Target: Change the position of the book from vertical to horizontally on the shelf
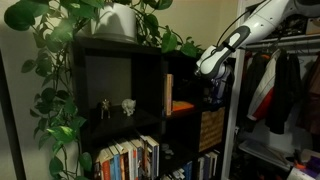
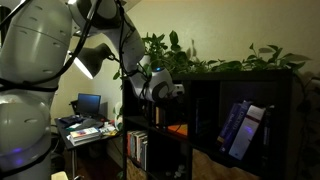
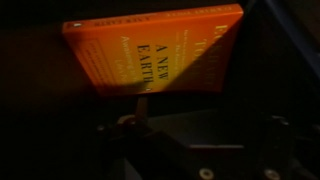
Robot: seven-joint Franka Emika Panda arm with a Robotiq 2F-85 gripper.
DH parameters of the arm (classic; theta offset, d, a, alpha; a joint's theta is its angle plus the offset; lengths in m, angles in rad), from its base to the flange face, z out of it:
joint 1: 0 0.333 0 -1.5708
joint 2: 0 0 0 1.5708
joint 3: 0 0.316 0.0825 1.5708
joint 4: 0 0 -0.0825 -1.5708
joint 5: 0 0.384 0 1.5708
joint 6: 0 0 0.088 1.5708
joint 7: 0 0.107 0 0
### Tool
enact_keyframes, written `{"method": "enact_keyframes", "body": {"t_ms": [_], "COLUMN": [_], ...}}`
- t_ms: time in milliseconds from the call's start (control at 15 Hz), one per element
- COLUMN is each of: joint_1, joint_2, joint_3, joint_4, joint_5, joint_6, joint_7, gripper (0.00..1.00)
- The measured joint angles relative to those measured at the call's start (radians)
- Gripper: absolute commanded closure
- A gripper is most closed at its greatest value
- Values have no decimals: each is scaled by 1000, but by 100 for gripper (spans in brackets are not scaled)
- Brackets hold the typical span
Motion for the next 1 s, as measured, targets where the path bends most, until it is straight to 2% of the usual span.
{"method": "enact_keyframes", "body": {"t_ms": [200,400,467,533,667,1000], "joint_1": [9,22,25,30,47,126], "joint_2": [21,52,64,77,108,208], "joint_3": [-52,-60,-60,-61,-72,-153], "joint_4": [7,22,33,45,74,171], "joint_5": [-40,-45,-44,-43,-54,-87], "joint_6": [-4,-8,-9,-9,-9,-9], "joint_7": [-4,-10,-14,-17,-17,-17], "gripper": [0,0,6,26,31,65]}}
